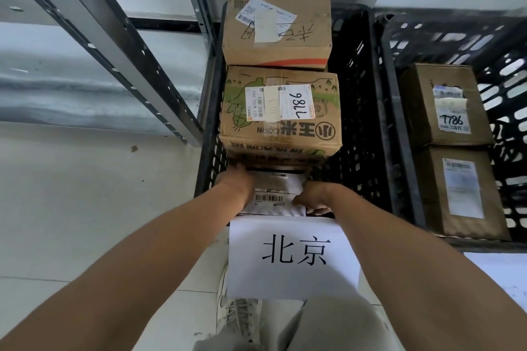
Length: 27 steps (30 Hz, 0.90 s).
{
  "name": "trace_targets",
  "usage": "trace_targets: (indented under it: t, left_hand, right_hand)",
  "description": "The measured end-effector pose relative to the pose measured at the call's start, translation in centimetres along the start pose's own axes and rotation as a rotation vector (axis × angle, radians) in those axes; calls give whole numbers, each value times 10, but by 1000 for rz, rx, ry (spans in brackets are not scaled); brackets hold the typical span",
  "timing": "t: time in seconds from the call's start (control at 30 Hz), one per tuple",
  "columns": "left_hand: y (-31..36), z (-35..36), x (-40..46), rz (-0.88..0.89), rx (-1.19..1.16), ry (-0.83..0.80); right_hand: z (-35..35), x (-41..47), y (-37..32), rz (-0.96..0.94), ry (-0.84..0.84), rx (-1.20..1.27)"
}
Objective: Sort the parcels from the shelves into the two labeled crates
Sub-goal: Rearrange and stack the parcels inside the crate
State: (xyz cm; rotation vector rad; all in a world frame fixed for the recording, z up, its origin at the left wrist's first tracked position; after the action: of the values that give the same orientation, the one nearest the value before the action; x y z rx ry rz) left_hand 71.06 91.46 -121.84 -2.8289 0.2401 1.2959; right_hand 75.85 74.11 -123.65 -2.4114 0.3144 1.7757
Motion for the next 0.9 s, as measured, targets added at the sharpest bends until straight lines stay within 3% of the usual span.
trace_targets:
  t: [0.17, 0.27, 0.4, 0.6, 0.73, 0.83, 0.9]
  left_hand:
    - [-1, 1, -4, 78, 32, -46]
    - [-3, 1, -6, 88, -36, -42]
    - [-7, -13, -15, 68, -274, 84]
    - [-7, -31, -27, 57, -468, 125]
    - [-3, -35, -36, 99, -470, 161]
    - [1, -48, -50, 197, -703, 188]
    - [5, -63, -65, 310, -841, 293]
  right_hand:
    - [-1, -7, 1, -2, -13, -116]
    - [-12, -16, 5, -40, 80, -72]
    - [-34, -27, 25, -99, -19, 208]
    - [-62, -50, 33, -241, -170, 803]
    - [-63, -55, 20, -274, -159, 951]
    - [-62, -56, 15, -257, -116, 1072]
    - [-59, -57, 14, -245, -125, 1136]
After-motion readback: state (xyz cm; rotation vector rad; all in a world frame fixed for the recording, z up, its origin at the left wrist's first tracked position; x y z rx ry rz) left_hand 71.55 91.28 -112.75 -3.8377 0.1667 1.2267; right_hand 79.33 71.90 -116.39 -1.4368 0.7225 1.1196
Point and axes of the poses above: each hand's wrist, its own x-axis towards the middle knuckle, its own z-axis out of the palm, y = z × x, the point moved 2 cm from there along x, towards the middle knuckle, and after that the axes turned 14 degrees about z, right-handed, at the moved point
